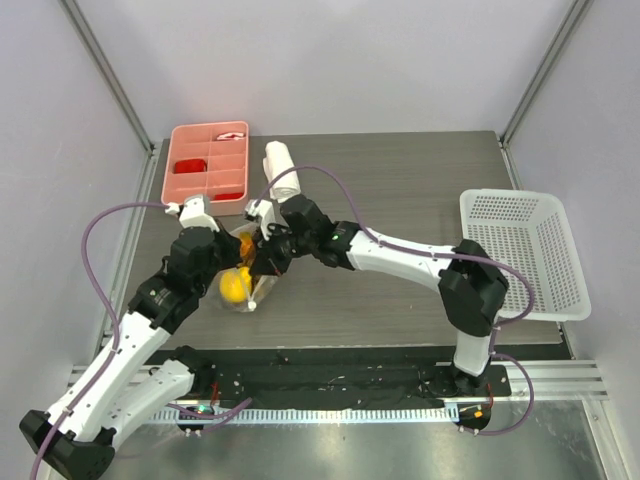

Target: Open the zip-top bag and remove the fake food

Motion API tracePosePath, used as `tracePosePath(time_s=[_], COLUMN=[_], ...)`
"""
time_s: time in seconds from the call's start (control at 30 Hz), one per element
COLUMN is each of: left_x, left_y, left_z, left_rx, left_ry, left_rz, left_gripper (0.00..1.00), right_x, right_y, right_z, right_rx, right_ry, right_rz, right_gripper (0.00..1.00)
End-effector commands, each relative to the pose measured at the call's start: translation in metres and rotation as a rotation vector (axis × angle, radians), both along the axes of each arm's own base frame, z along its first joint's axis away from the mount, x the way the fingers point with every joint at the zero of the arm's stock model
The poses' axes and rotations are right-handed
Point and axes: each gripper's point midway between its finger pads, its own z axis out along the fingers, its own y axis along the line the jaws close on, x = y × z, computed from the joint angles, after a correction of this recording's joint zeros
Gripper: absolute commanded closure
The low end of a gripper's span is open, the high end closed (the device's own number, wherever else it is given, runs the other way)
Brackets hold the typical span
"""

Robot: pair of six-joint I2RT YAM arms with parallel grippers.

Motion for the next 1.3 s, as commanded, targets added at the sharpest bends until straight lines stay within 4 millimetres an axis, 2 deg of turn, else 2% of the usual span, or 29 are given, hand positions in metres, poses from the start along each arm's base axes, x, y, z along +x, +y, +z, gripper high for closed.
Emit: tracePosePath(time_s=[0.0,0.17,0.27,0.3,0.37,0.4,0.5,0.53,0.6,0.63,0.67,0.7,0.77,0.8,0.83,0.87,0.9,0.93,0.97,1.03,1.07,1.1,1.13,1.17,1.23,1.27], left_x=[0.001,-0.002,-0.001,0.000,0.001,0.002,0.003,0.002,0.002,0.001,0.002,0.002,0.002,0.003,0.003,0.003,0.003,0.002,0.002,0.002,0.002,0.001,0.001,0.002,0.001,0.001], left_y=[0.005,0.009,0.014,0.014,0.013,0.013,0.015,0.015,0.013,0.010,0.009,0.007,0.002,-0.001,-0.002,-0.005,-0.006,-0.006,-0.008,-0.009,-0.010,-0.011,-0.010,-0.010,-0.011,-0.011], left_z=[0.012,0.006,0.002,0.001,-0.004,-0.005,-0.007,-0.006,-0.002,-0.001,0.000,0.001,0.000,0.002,0.001,0.001,0.001,0.001,0.003,0.003,0.005,0.005,0.006,0.007,0.008,0.009], left_rx=[-0.024,-0.028,-0.030,-0.031,-0.022,-0.017,-0.004,-0.008,-0.016,-0.024,-0.027,-0.036,-0.045,-0.058,-0.062,-0.067,-0.070,-0.066,-0.072,-0.058,-0.055,-0.049,-0.044,-0.039,-0.039,-0.039], left_ry=[-0.047,-0.030,-0.015,-0.011,0.011,0.014,0.019,0.017,0.013,0.013,0.012,0.012,0.022,0.016,0.018,0.020,0.020,0.022,0.019,0.022,0.021,0.025,0.026,0.022,0.021,0.020], left_rz=[0.028,0.050,0.090,0.095,0.099,0.100,0.109,0.107,0.098,0.084,0.076,0.071,0.051,0.044,0.036,0.026,0.020,0.014,0.004,-0.011,-0.019,-0.024,-0.026,-0.031,-0.036,-0.038], left_gripper=[1.00,1.00,1.00,1.00,1.00,1.00,1.00,1.00,1.00,1.00,1.00,1.00,1.00,1.00,1.00,1.00,1.00,1.00,1.00,1.00,1.00,1.00,1.00,1.00,1.00,1.00], right_x=[0.021,0.032,0.031,0.027,0.028,0.025,0.029,0.027,0.043,0.044,0.049,0.060,0.066,0.070,0.080,0.085,0.086,0.090,0.091,0.096,0.100,0.105,0.114,0.116,0.130,0.134], right_y=[-0.002,-0.027,-0.047,-0.056,-0.071,-0.088,-0.119,-0.139,-0.181,-0.205,-0.223,-0.256,-0.295,-0.318,-0.351,-0.376,-0.409,-0.450,-0.471,-0.503,-0.530,-0.544,-0.548,-0.574,-0.584,-0.598], right_z=[0.105,0.130,0.147,0.155,0.160,0.168,0.181,0.189,0.187,0.199,0.201,0.197,0.201,0.194,0.193,0.184,0.177,0.171,0.157,0.144,0.131,0.122,0.112,0.104,0.073,0.070], right_rx=[0.242,0.255,0.266,0.278,0.274,0.294,0.327,0.320,0.253,0.262,0.243,0.173,0.140,0.087,0.059,0.015,-0.046,-0.081,-0.143,-0.178,-0.235,-0.265,-0.274,-0.300,-0.405,-0.417], right_ry=[-0.163,-0.192,-0.220,-0.232,-0.250,-0.260,-0.272,-0.280,-0.325,-0.346,-0.368,-0.401,-0.434,-0.445,-0.453,-0.455,-0.479,-0.474,-0.475,-0.440,-0.413,-0.386,-0.332,-0.295,-0.218,-0.178], right_rz=[-0.168,-0.332,-0.417,-0.438,-0.494,-0.539,-0.660,-0.713,-0.908,-0.989,-1.058,-1.181,-1.311,-1.396,-1.519,-1.612,-1.749,-1.908,-1.976,-2.073,-2.152,-2.179,-2.154,-2.222,-2.213,-2.246], right_gripper=[0.99,0.99,0.99,0.99,0.99,0.99,0.99,0.99,0.99,0.99,0.99,0.99,0.99,0.99,0.99,0.99,0.99,0.99,0.99,0.99,0.99,0.99,0.99,0.99,0.99,0.99])
